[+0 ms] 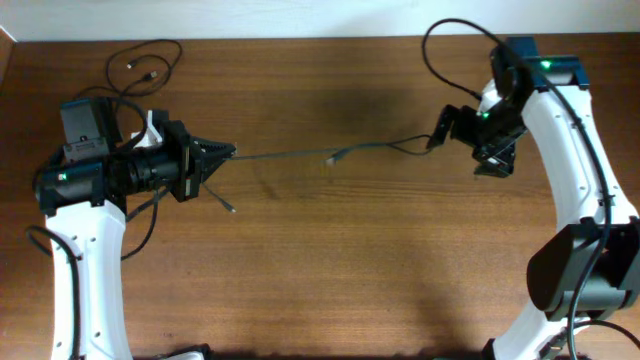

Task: Untangle cables

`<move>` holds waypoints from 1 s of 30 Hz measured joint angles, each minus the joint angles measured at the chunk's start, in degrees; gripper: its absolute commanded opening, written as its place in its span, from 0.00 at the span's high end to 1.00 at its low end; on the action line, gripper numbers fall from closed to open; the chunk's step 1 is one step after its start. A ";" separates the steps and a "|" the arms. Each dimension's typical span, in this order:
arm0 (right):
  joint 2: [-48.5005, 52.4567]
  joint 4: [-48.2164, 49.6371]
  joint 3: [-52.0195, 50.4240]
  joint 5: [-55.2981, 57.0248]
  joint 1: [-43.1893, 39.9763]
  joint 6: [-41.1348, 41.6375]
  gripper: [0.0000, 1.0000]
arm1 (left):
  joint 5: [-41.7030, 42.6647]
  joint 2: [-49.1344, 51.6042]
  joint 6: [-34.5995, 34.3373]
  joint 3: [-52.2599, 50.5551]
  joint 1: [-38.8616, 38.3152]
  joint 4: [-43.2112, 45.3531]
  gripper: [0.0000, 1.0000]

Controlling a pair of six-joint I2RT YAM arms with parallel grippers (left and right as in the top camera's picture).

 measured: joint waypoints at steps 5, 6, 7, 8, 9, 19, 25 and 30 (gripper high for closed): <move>0.57 5.07 -0.44 -9.79 -3.30 -3.58 0.02 | 13.05 -0.07 11.98 0.09 1.79 8.61 1.00; 0.66 6.19 -0.48 -11.65 -3.58 -4.26 0.02 | 16.61 -0.11 14.58 0.09 1.40 9.60 1.00; 0.66 7.69 -0.50 -12.83 -3.61 -5.03 0.02 | 18.80 -0.11 16.37 0.11 0.79 9.88 1.00; 0.66 8.83 -0.50 -13.22 -3.54 -5.35 0.02 | 20.61 -0.13 18.03 0.11 0.11 9.90 1.00; 0.66 8.85 -0.50 -12.85 -3.50 -5.29 0.02 | 21.79 -0.11 19.28 0.11 -0.61 9.84 1.00; 0.72 4.11 -0.52 -14.27 4.28 -13.86 0.02 | 21.40 -0.13 13.90 0.11 -4.57 18.49 1.00; 0.74 5.07 -0.52 -14.53 14.40 -16.31 0.02 | 10.75 -0.22 -4.70 0.11 -4.68 20.55 1.00; 0.74 6.08 -0.52 -14.97 20.35 -18.73 0.04 | 5.77 -0.22 -18.10 0.11 -4.68 21.05 1.00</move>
